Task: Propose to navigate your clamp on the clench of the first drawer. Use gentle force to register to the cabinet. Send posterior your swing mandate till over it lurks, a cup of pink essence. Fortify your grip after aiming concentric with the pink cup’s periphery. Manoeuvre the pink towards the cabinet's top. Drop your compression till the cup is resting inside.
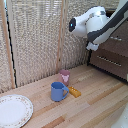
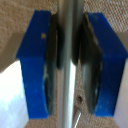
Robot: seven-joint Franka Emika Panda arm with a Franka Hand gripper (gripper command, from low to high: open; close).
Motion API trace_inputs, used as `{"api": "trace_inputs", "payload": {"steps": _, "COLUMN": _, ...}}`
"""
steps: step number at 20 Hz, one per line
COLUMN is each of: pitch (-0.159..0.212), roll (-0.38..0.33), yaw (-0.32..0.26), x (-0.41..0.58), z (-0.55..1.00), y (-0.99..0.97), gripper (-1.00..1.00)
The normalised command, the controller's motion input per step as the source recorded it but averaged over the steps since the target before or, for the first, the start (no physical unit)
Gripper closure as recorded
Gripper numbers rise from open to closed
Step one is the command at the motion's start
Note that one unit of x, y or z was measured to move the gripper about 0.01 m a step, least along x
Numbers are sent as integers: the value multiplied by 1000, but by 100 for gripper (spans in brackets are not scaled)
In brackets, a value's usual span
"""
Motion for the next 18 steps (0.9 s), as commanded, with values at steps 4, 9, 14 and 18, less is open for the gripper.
{"api": "trace_inputs", "payload": {"steps": 4, "pitch": -152, "roll": -18, "yaw": -156, "x": 3, "z": 224, "y": 699, "gripper": 100}}
{"api": "trace_inputs", "payload": {"steps": 9, "pitch": -187, "roll": 0, "yaw": -105, "x": 33, "z": 189, "y": 854, "gripper": 100}}
{"api": "trace_inputs", "payload": {"steps": 14, "pitch": -1, "roll": -33, "yaw": -25, "x": 246, "z": -82, "y": 437, "gripper": -100}}
{"api": "trace_inputs", "payload": {"steps": 18, "pitch": 9, "roll": -34, "yaw": -85, "x": 61, "z": -19, "y": 146, "gripper": -100}}
